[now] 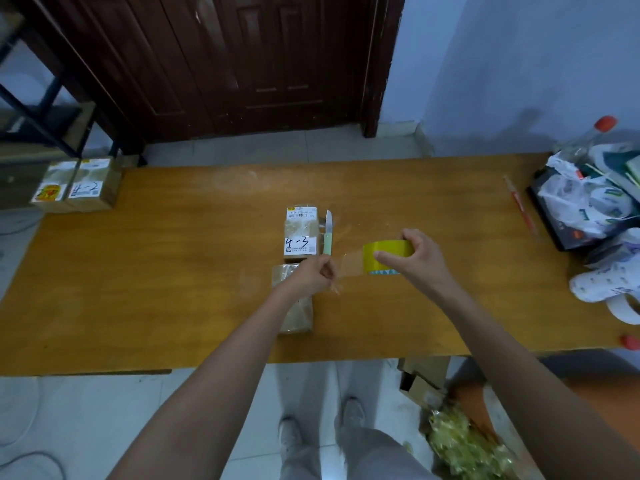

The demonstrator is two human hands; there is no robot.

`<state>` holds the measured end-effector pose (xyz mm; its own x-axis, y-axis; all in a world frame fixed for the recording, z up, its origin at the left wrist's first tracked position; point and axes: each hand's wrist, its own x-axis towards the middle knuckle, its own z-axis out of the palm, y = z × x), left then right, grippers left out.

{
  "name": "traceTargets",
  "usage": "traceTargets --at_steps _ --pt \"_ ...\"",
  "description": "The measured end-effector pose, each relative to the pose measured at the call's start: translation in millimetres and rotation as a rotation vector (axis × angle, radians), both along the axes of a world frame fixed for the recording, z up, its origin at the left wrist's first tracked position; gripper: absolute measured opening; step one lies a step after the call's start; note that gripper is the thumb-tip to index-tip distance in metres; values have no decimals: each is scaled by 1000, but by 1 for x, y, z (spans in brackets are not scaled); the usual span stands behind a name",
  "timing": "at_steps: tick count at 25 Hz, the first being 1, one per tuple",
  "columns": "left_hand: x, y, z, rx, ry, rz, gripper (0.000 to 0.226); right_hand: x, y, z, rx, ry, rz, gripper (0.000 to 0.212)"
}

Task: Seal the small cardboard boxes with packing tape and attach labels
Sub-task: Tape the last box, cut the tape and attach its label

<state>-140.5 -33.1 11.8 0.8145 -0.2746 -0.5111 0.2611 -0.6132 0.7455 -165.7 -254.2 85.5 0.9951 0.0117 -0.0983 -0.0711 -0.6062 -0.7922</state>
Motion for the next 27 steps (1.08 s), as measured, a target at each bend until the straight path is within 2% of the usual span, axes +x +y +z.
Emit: traceTargets --at_steps 10,11,13,17,19,21,22,25,27 --pt "-10 47 46 293 52 -19 10 7 -10 -4 208 165 73 34" --pt "-9 52 48 297 55 -4 7 6 -10 -7 214 174 68 36" --pt "-7 60 49 263 51 42 6 4 -7 -15 171 195 51 55" --pt "-12 81 42 184 117 118 5 -1 10 -29 183 252 20 52" --pt "-14 90 33 173 146 173 8 -2 19 -36 175 272 7 36" --pt "-15 98 25 164 160 214 6 -2 29 -43 164 300 4 36" --pt "-16 101 22 160 167 226 5 -3 35 -45 150 319 -4 42" --pt "-16 114 12 120 203 243 3 -4 50 -54 110 354 -54 79" --pt "-17 121 7 99 218 262 3 -5 59 -58 103 362 -71 87"
